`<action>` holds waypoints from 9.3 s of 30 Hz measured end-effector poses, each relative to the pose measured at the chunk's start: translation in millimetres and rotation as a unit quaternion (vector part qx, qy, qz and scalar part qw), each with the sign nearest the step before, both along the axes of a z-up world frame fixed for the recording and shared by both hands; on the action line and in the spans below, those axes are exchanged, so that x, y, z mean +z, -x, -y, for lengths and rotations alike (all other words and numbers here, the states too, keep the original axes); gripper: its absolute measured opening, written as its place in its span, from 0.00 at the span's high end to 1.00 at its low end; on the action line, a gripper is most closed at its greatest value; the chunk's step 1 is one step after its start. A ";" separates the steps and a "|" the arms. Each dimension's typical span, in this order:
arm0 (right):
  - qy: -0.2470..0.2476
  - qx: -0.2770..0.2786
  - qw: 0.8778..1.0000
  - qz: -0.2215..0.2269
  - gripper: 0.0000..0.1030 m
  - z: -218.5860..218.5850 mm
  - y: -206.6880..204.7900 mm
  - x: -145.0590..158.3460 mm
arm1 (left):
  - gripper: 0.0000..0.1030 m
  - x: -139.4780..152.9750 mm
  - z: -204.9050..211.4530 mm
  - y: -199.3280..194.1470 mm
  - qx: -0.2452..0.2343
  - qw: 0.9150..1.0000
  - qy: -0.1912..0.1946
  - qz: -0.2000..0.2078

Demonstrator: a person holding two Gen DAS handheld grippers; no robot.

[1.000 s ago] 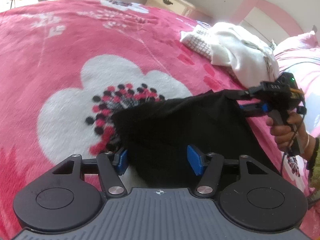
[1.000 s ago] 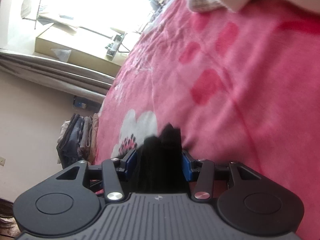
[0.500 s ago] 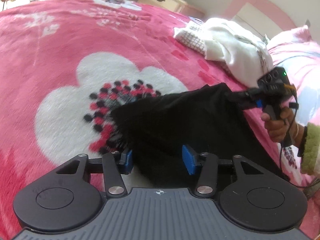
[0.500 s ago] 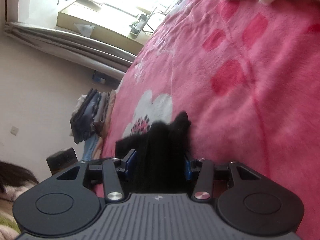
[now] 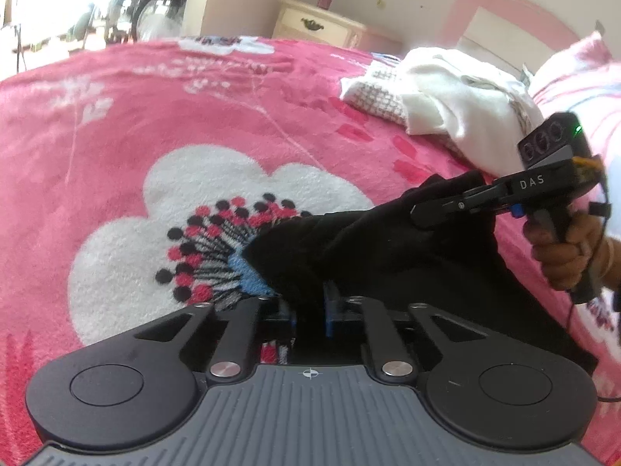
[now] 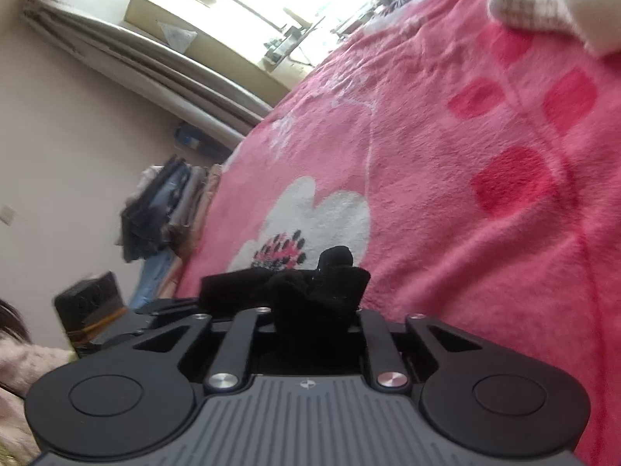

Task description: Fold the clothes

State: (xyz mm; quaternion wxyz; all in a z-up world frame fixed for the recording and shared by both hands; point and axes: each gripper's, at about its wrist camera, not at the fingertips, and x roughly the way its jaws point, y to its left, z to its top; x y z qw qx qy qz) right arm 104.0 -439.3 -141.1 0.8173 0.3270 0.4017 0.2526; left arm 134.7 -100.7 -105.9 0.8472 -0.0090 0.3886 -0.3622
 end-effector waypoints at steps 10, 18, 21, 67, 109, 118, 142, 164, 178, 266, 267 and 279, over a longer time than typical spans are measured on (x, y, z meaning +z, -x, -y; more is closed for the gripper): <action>0.110 -0.056 0.989 0.085 0.91 -29.2 61.7 81.0 | 0.97 39.6 3.8 29.2 -0.002 0.997 0.014 0.073; 0.143 -0.076 0.969 0.185 0.91 -69.4 122.0 170.2 | 0.97 108.4 -26.3 78.0 0.008 0.988 0.061 0.141; 0.147 -0.064 0.960 0.227 0.91 -96.4 127.8 203.0 | 0.97 141.2 -49.4 91.0 0.029 0.983 0.066 0.169; 0.050 0.162 0.975 0.142 0.91 -556.8 -75.9 188.7 | 0.97 169.5 -438.5 112.1 0.395 0.906 0.002 0.152; 0.124 0.145 0.980 0.057 0.59 -564.2 -196.1 75.9 | 0.64 72.5 -523.7 14.8 0.442 0.892 0.091 -0.026; 0.092 0.085 0.990 0.061 0.58 -504.1 -186.8 96.5 | 0.56 98.4 -542.6 47.2 0.489 0.865 0.112 -0.003; 0.073 0.113 0.991 -0.009 0.62 -525.2 -179.9 94.1 | 0.52 107.0 -511.9 92.0 0.453 0.890 0.010 0.039; 0.132 0.078 0.988 0.011 0.90 -527.7 -173.2 74.9 | 0.52 87.6 -525.6 124.2 0.471 0.882 -0.005 0.011; 0.161 0.183 0.957 0.155 0.81 -571.1 -127.6 124.3 | 0.52 81.1 -553.5 141.8 0.532 0.846 0.037 -0.007; 0.288 0.368 0.818 0.335 0.57 -613.4 93.3 146.7 | 0.93 52.6 -537.8 183.8 0.375 0.809 0.380 -0.245; 0.259 0.361 0.852 0.276 0.53 -595.7 72.1 152.8 | 0.93 53.1 -538.6 184.7 0.378 0.807 0.385 -0.242; 0.012 0.219 0.961 -0.171 0.51 -463.4 -28.4 73.5 | 0.93 53.7 -539.3 186.7 0.397 0.791 0.403 -0.234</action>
